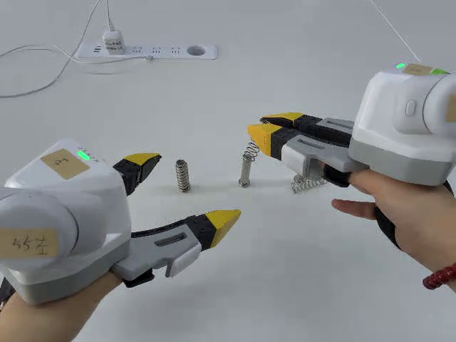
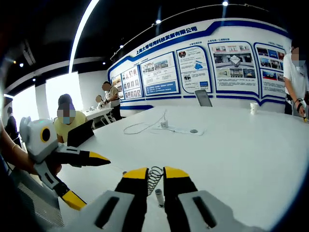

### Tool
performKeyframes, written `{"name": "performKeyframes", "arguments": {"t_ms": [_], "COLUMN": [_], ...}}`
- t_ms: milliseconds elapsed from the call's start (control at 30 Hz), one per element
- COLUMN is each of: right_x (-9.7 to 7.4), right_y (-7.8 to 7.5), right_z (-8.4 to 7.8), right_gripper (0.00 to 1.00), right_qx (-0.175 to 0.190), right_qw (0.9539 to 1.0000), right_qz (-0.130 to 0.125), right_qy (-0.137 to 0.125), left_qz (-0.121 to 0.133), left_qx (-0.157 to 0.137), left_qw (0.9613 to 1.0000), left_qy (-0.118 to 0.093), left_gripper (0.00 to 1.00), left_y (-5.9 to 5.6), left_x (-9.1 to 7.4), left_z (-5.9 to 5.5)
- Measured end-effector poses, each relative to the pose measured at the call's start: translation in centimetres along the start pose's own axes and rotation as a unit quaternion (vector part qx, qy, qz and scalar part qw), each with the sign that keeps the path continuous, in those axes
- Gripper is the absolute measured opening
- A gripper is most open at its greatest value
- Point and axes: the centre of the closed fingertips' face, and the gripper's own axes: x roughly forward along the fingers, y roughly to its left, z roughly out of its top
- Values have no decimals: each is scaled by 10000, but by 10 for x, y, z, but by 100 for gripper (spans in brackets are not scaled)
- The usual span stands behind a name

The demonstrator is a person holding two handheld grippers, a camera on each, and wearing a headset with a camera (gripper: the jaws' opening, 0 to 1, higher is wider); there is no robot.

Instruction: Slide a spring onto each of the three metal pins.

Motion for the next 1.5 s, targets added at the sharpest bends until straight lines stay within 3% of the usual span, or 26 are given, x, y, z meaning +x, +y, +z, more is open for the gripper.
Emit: {"name": "performKeyframes", "arguments": {"t_ms": [533,1033,1133,1500], "right_x": [12,17,17,20], "right_y": [-13,-8,-6,0], "right_z": [-7,-13,-15,-24], "right_gripper": [13,13,13,13], "right_qx": [-249,-727,-1025,-1597], "right_qw": [9992,9966,9939,9858], "right_qz": [-301,-333,-329,-356], "right_qy": [119,180,237,378], "left_qz": [104,104,89,63], "left_qx": [19,-59,-59,-30], "left_qw": [9999,9998,9998,9999], "left_qy": [67,129,142,92], "left_gripper": [88,95,95,93], "left_y": [3,3,3,1], "left_x": [1,2,2,2], "left_z": [-7,-11,-11,-8]}}
